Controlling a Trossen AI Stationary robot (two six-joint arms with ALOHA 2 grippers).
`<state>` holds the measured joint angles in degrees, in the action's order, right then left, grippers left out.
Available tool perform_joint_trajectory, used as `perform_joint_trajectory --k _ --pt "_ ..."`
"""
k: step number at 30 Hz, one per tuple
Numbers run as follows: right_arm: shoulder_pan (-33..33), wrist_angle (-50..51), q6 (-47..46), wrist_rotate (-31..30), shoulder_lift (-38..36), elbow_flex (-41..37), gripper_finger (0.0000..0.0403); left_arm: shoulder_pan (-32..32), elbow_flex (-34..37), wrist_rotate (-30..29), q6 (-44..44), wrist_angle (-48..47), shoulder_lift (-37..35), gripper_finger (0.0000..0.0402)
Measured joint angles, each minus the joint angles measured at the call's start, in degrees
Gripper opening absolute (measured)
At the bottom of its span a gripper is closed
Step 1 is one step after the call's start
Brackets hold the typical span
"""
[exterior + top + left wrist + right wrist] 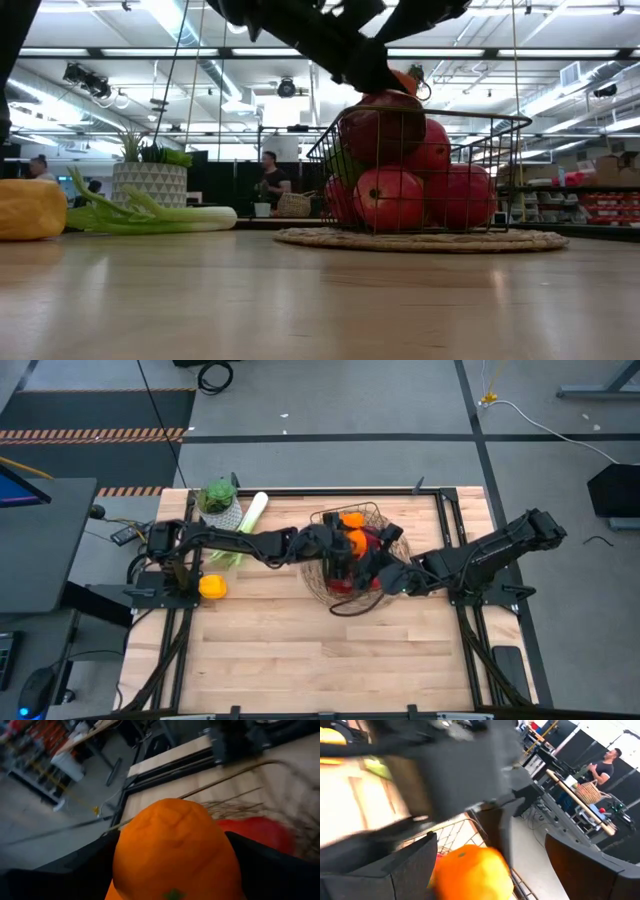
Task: Build produce basket
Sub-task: Put the orange into the wire basket
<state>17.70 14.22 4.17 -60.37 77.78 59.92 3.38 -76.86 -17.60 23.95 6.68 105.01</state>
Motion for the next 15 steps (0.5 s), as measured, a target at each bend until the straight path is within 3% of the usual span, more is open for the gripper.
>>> perform_joint_trajectory --k 4,9,12,15 --pt "1.3 0.0 0.4 -2.7 0.0 0.0 0.0374 3.2 0.5 2.6 -2.7 0.0 0.0 0.0357" --pt "2.7 -1.0 0.6 -5.8 -0.1 0.0 0.0374 7.1 3.1 17.5 -2.6 0.3 0.0 0.0357" --pt "3.0 -2.1 2.3 -4.3 -0.1 0.0 0.0374 8.5 4.3 22.4 -2.1 0.7 0.0 0.0357" --pt "2.5 -1.7 3.5 0.5 -0.1 0.0 0.0374 9.1 4.2 23.0 -3.8 1.9 0.0 0.0357"
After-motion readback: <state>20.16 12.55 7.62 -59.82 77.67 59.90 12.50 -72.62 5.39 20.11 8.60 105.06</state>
